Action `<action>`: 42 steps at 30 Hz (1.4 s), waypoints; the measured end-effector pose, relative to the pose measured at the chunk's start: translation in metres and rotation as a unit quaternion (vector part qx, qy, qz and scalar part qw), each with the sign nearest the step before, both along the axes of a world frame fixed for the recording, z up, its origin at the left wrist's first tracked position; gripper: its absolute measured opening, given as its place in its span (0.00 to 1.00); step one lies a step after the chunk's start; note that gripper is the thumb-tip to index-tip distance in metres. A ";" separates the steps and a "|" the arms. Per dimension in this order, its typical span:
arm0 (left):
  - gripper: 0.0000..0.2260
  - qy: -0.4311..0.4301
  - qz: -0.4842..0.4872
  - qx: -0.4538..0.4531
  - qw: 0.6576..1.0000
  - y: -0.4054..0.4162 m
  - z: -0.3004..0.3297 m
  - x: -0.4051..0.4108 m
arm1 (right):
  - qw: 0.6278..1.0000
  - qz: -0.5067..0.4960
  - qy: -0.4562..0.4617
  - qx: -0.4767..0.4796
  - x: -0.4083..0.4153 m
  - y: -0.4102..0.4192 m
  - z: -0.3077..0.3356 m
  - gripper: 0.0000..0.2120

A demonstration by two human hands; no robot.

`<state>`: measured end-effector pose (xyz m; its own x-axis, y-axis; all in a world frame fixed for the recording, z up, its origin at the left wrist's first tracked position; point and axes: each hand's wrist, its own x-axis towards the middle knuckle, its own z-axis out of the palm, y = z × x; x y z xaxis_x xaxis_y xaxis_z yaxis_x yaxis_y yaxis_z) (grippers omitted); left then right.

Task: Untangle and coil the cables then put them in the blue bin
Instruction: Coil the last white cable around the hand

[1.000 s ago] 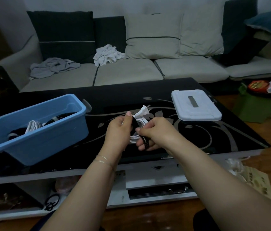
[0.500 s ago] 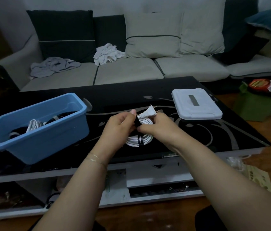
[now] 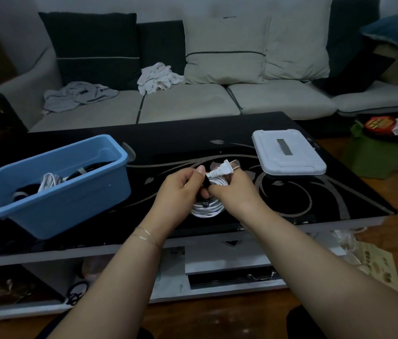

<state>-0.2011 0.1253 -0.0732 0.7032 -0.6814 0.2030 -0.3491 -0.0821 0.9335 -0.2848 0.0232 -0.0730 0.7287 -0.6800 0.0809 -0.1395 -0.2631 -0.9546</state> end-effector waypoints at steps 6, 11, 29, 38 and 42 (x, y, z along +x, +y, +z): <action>0.18 -0.016 0.013 0.006 1.000 0.003 0.002 -0.001 | 0.998 0.062 -0.011 0.002 -0.003 -0.004 0.002 0.05; 0.17 -0.045 -0.001 0.027 0.999 0.009 0.007 -0.005 | 0.978 0.205 0.003 0.020 -0.015 -0.014 0.015 0.07; 0.11 -0.132 -0.017 0.012 0.991 0.018 0.019 -0.014 | 0.888 0.286 0.030 0.359 -0.030 -0.043 0.020 0.34; 0.11 -0.456 -0.024 0.097 0.884 0.016 0.015 -0.026 | 0.906 0.207 0.107 0.353 -0.025 -0.057 0.016 0.30; 0.13 -0.555 -0.048 0.104 0.824 0.013 0.011 -0.031 | 0.938 0.208 0.090 0.261 -0.024 -0.053 0.013 0.07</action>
<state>-0.2319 0.1387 -0.0622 0.1044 -0.8246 0.5560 -0.9925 -0.1223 0.0049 -0.3084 -0.0299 -0.0595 0.9098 -0.2470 -0.3336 -0.2990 0.1673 -0.9395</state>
